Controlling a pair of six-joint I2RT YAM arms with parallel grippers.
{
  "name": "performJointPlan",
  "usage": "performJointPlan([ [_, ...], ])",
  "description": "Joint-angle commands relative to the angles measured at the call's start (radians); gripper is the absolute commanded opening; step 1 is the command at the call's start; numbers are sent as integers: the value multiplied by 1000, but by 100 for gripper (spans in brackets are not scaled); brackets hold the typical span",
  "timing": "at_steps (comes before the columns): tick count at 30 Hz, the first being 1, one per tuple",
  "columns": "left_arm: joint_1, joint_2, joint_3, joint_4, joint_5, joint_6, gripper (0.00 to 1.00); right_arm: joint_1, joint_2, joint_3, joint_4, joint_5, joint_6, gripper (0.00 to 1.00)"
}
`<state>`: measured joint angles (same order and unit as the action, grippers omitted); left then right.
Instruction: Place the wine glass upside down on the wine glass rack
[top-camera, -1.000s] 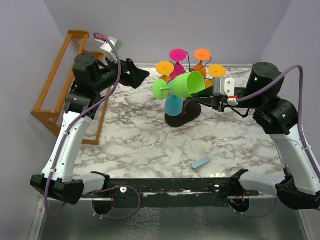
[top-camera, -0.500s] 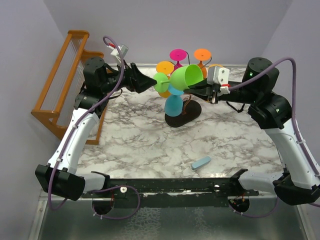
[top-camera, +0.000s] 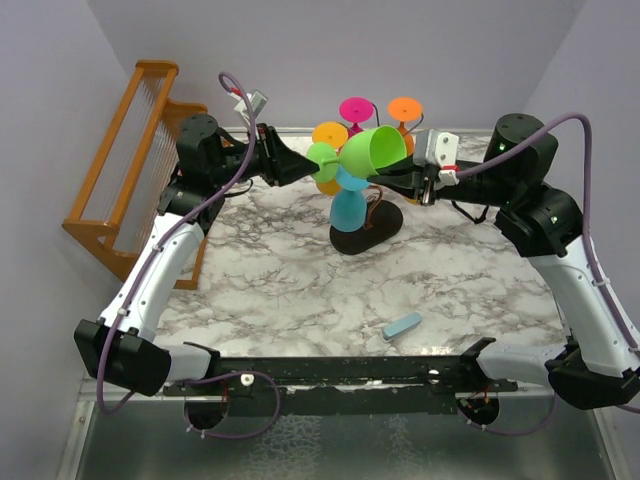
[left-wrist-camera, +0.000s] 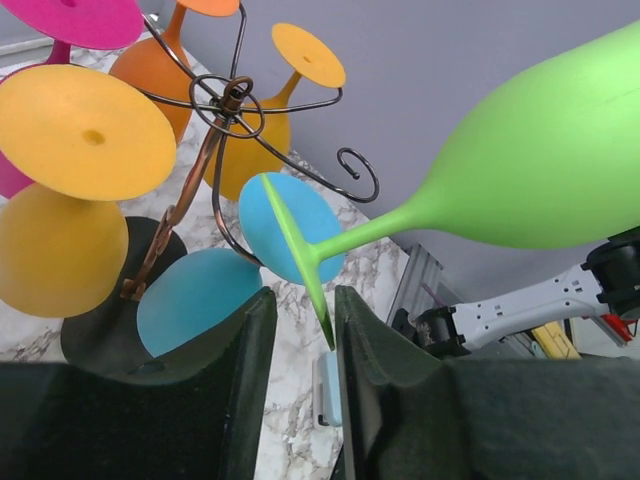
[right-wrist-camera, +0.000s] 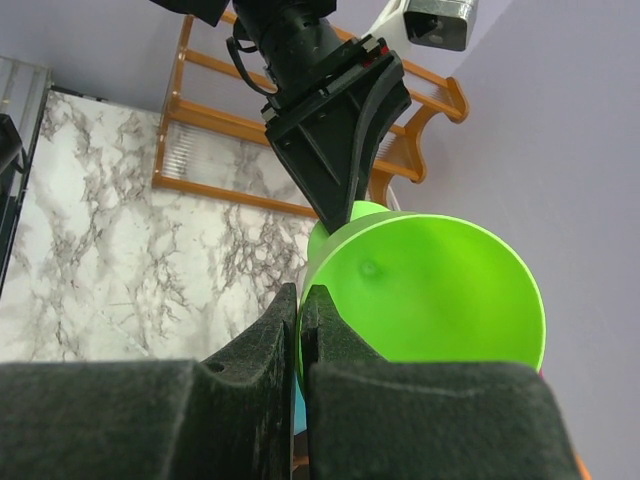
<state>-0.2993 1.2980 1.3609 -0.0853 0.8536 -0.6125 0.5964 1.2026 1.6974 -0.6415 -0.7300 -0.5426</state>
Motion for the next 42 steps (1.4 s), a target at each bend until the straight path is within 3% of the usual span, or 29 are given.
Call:
performJointPlan([
  [1, -7, 4, -21, 70, 51, -47, 30, 6, -4, 2, 45, 23, -1, 1],
  [8, -10, 15, -30, 85, 65, -71, 16, 6, -3, -9, 45, 9, -6, 1],
  [13, -9, 9, -27, 90, 58, -71, 0, 6, -7, -32, 33, -22, -26, 6],
  [31, 22, -17, 103, -115, -190, 159, 0, 6, -67, -22, -104, -111, -143, 52],
  [37, 22, -11, 168, -186, -295, 270, 0, 3, -98, 10, -167, -162, -190, 59],
  [42, 19, -5, 218, -228, -355, 329, 0, -16, -120, 57, -175, -109, -157, 60],
])
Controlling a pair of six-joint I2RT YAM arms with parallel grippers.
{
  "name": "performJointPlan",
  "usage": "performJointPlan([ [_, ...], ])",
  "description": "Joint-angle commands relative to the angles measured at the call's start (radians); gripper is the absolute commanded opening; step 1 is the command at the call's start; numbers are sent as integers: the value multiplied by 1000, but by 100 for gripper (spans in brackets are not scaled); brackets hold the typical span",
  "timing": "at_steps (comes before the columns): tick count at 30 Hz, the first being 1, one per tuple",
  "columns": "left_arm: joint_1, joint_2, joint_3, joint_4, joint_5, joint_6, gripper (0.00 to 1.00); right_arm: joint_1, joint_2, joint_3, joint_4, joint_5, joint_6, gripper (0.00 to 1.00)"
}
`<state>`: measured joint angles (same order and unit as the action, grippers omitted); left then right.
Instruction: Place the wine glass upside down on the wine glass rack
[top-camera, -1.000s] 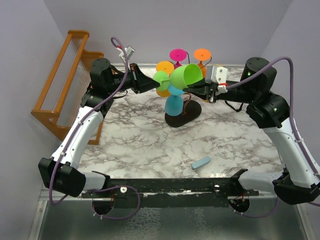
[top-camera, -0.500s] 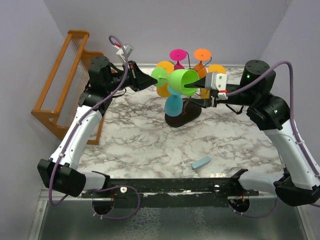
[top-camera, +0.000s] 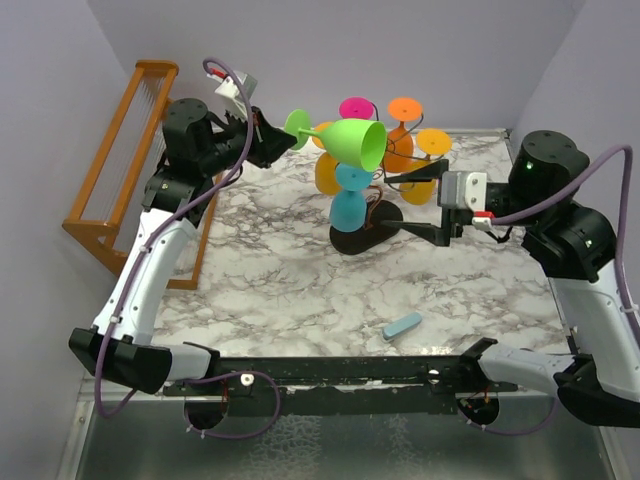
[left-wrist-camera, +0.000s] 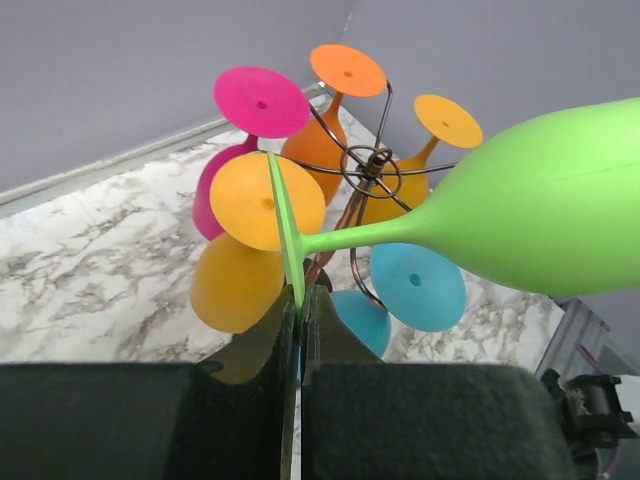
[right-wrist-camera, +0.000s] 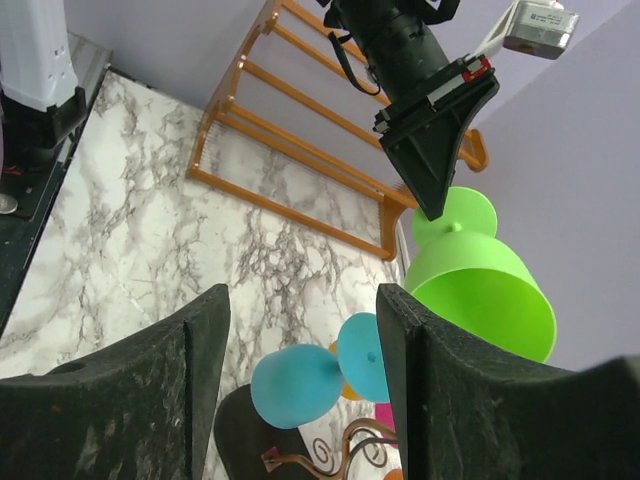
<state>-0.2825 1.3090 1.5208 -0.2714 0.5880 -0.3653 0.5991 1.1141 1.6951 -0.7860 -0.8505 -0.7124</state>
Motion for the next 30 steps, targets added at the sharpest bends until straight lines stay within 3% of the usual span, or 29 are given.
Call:
performJointPlan([
  [1, 0, -15, 67, -48, -99, 92, 0, -25, -37, 71, -26, 33, 24, 61],
  [10, -88, 24, 203, -140, -252, 244, 0, -105, -60, 135, 87, 426, 179, 63],
  [18, -245, 80, 380, -224, -437, 438, 0, -296, -46, 18, 272, 840, 280, 64],
  [30, -648, 242, 520, -251, -768, 754, 0, -653, 37, -102, 313, 820, 327, 66],
])
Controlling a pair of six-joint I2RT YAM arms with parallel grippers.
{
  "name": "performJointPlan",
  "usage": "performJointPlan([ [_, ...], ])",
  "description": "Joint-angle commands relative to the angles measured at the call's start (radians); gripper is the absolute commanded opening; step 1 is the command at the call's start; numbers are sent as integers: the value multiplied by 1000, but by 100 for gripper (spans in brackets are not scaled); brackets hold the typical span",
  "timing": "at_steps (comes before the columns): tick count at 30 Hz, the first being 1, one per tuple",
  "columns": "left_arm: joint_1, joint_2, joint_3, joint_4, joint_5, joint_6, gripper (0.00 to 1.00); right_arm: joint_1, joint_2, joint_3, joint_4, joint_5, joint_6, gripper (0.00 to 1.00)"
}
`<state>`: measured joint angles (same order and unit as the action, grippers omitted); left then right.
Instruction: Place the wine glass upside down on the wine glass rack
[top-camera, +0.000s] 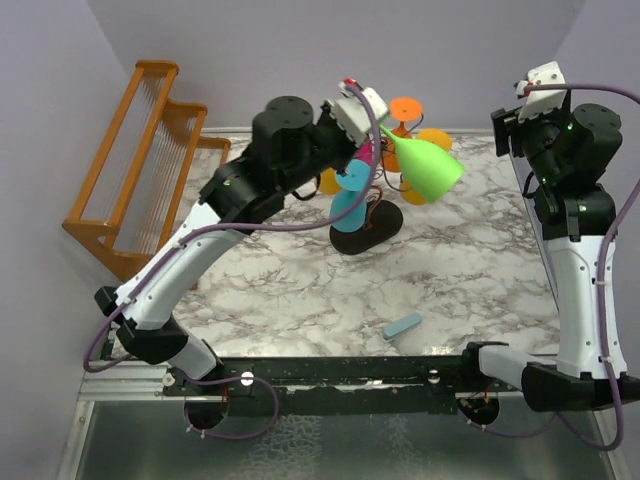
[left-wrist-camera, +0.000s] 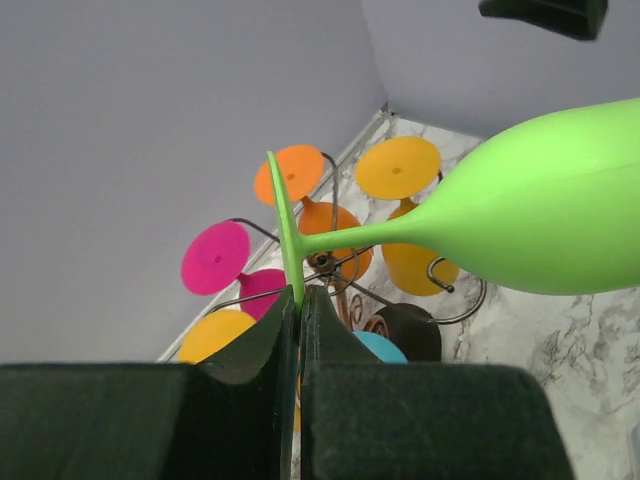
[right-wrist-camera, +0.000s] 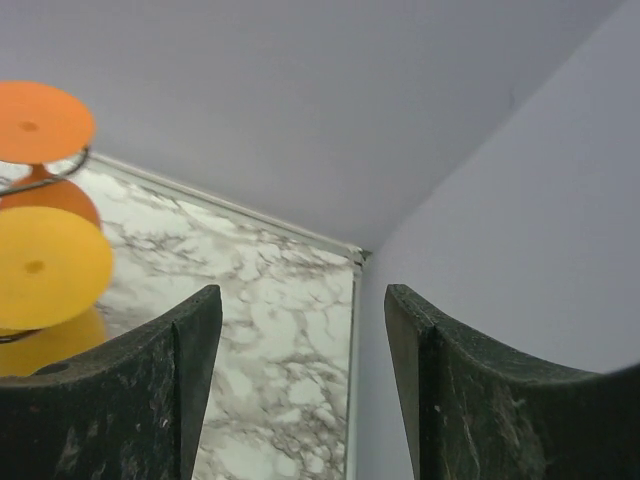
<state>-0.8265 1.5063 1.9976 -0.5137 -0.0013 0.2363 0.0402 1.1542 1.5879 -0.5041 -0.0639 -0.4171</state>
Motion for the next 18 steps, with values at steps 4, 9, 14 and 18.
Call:
performJointPlan([
  [4, -224, 124, 88, 1, -280, 267, 0, -179, 0, -3, 18, 20, 29, 67],
  [9, -312, 224, 116, 6, -350, 393, 0, -239, -36, -34, 32, -14, 29, 68],
  [14, -346, 279, 120, -1, -354, 490, 0, -262, -60, -38, 29, -37, 28, 69],
  [18, -362, 313, 118, 2, -385, 568, 0, -267, -66, -31, 10, -74, 31, 69],
])
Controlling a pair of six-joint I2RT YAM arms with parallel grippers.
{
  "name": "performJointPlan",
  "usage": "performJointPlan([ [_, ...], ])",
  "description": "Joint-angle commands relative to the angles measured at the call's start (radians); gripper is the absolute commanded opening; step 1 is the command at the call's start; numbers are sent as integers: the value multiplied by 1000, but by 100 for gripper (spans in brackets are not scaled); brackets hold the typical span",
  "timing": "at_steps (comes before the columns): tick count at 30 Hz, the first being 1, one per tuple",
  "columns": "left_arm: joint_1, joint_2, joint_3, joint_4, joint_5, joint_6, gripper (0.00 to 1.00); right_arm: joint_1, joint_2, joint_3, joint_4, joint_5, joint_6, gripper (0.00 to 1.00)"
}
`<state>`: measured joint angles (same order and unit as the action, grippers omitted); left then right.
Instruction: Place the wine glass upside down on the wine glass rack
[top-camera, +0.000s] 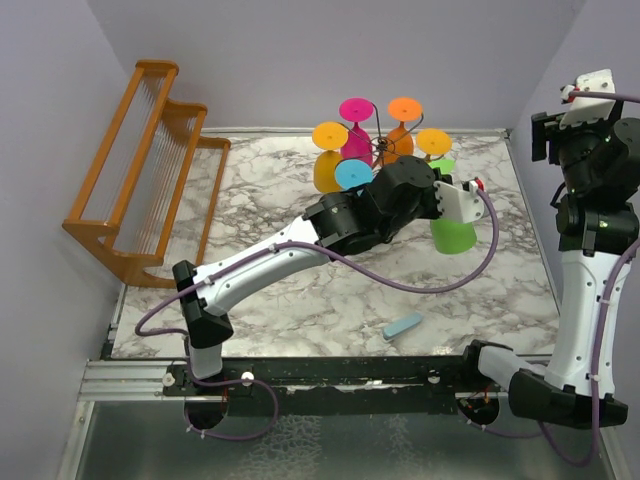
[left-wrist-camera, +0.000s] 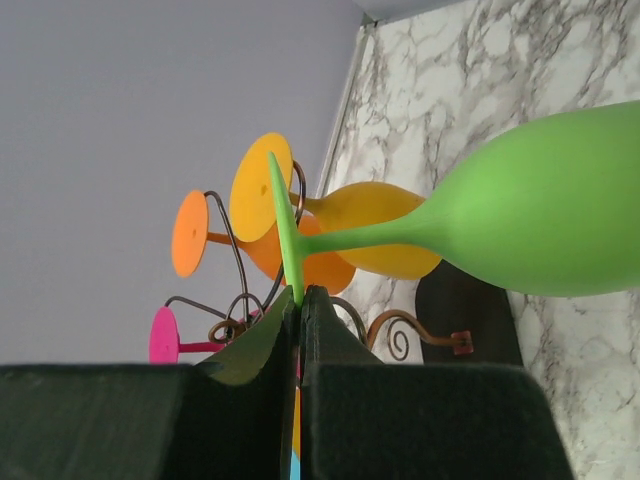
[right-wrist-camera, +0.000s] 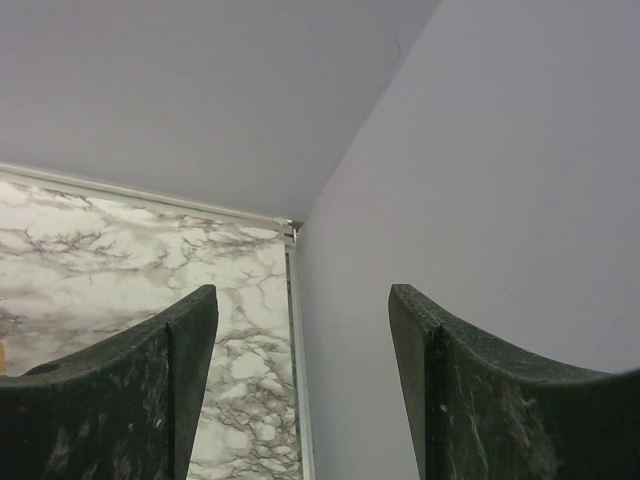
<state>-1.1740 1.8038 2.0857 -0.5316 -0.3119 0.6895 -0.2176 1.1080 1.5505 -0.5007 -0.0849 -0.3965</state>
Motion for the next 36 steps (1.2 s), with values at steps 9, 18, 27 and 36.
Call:
performJointPlan([
  [9, -17, 68, 9, 58, -184, 203, 0, -9, -34, 3, -15, -111, 12, 69],
  [18, -9, 86, -27, 106, -274, 260, 0, -9, -37, 16, -34, -164, 23, 69],
  [27, 23, 63, -77, 119, -299, 263, 0, -9, -37, 13, -40, -194, 31, 69],
  [36, 39, 0, -173, 127, -288, 263, 0, -9, -43, -5, -30, -206, 35, 69],
])
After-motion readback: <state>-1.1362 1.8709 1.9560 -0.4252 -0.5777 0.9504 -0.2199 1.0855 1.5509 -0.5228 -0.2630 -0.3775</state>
